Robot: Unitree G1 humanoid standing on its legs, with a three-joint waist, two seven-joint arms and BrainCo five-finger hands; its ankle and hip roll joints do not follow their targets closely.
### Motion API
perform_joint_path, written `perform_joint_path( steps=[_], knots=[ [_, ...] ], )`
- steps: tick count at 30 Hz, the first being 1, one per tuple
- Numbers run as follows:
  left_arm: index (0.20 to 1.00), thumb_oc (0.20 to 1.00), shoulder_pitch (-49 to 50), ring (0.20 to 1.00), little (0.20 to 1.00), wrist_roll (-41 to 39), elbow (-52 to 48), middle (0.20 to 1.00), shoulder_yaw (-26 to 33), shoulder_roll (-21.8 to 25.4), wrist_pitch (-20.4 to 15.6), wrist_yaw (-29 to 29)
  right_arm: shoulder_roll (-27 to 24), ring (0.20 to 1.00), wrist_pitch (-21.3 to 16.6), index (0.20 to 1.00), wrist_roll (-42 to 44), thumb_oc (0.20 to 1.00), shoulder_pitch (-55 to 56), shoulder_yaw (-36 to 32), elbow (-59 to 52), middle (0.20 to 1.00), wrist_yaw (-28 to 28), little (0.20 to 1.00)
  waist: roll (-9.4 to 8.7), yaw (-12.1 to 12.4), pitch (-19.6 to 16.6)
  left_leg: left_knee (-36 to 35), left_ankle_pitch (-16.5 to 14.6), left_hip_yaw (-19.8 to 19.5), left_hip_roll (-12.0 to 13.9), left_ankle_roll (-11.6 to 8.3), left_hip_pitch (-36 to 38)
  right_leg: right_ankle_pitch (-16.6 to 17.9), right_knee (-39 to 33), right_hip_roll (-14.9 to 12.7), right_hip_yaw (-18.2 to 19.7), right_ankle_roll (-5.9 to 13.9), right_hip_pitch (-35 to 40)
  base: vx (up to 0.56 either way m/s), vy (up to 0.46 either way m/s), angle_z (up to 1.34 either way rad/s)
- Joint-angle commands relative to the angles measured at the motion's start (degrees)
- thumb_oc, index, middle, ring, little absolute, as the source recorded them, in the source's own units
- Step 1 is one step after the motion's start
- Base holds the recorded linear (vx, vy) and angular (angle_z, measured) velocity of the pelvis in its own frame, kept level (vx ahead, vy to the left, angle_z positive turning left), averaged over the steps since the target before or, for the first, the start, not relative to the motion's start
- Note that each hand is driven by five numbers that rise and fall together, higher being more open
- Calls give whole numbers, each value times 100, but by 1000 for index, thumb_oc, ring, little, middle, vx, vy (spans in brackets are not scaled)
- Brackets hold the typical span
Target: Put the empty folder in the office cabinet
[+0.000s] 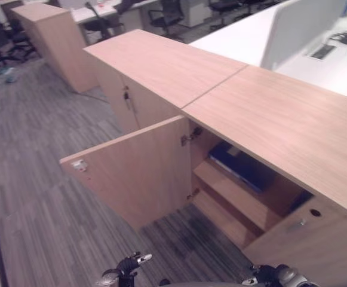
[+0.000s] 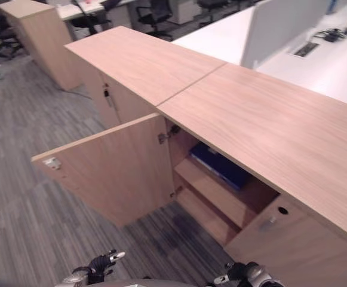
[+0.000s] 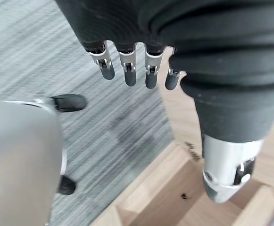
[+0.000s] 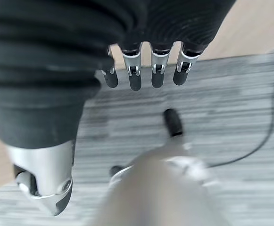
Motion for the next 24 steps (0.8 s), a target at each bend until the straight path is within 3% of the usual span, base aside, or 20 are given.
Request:
perform_joint_path(
  steps=[1,6,8,10,11,12,15,19,22,23,24],
  knots=[
    [1000,1000,-250,1000,1000,77,-185,1000,-194,153,-225,2,105,1000,55,1000,544,1000,-332,-228,694,1000,-220,1000,-286,139,-66,70,-533,-22,-330,211,-85,96,-59,-620,500,459,-209,-7,293,67],
    [1000,1000,-157,1000,1000,-8,-986,1000,-66,384,-191,-21,-21,1000,125,1000,1056,1000,-195,-1067,1063,1000,-330,1000,-165,276,-112,74,-585,-418,-689,374,-97,124,195,-1000,218,608,-70,10,232,43],
    [1000,1000,-153,1000,1000,85,-1269,1000,42,560,-216,55,-29,1000,111,1000,1166,1000,-95,-1184,1012,1000,-337,1000,-103,220,-61,65,-563,-649,-745,424,-83,47,595,-1061,468,542,-170,-6,170,65],
    [1000,1000,-163,1000,1000,121,-1482,1000,165,679,-258,122,11,1000,99,1000,1242,1000,-9,-1210,984,1000,-323,1000,-69,113,2,65,-455,-739,-802,496,-128,-56,842,-938,944,395,-340,-57,138,121],
    [1000,1000,-128,1000,1000,134,-1637,1000,331,801,-276,176,94,1000,104,1000,1340,1000,72,-1225,965,1000,-309,1000,-58,82,32,65,-428,-802,-799,526,-140,-305,1046,-636,1423,304,-470,-47,66,113],
    [1000,1000,-126,1000,1000,134,-1640,1000,332,802,-274,176,95,1000,105,1000,1340,1000,73,-1223,965,1000,-309,1000,-60,84,30,65,-429,-799,-799,525,-140,-311,1054,-637,1427,302,-476,20,-5,78],
    [1000,1000,-140,1000,1000,42,-1863,1000,545,888,-298,249,228,1000,126,1000,1488,1000,114,-1140,966,1000,-307,1000,-105,-11,75,65,-359,-932,-801,535,-187,-567,975,21,1948,158,-750,9,-62,22],
    [1000,1000,-174,1000,1000,-74,-1803,1000,767,884,-329,361,333,1000,128,1000,1336,1000,168,-965,996,1000,-316,1000,-271,-65,77,65,-353,-1027,-851,447,-152,-507,278,475,2316,71,-551,55,-121,29],
    [1000,1000,-79,1000,1000,-122,-1870,1000,871,867,-338,366,332,1000,113,1000,1316,1000,205,-961,997,1000,-328,1000,-291,-34,5,65,-392,-954,-799,408,-94,-445,70,535,2311,38,-392,75,-95,2],
    [1000,1000,-82,1000,1000,-167,-1910,1000,903,874,-335,377,325,1000,98,1000,1332,1000,201,-960,981,1000,-342,1000,-307,-40,14,156,-427,-917,-748,376,-81,-443,4,576,2359,19,-329,26,-186,-15],
    [1000,1000,-204,1000,1000,-193,-1842,1000,947,934,-347,440,319,1000,78,1000,1409,1000,201,-960,936,1000,-375,1000,-405,-75,137,875,-624,-712,-657,214,-358,-439,-77,583,2384,-30,-236,-17,-144,-7]
  ],
)
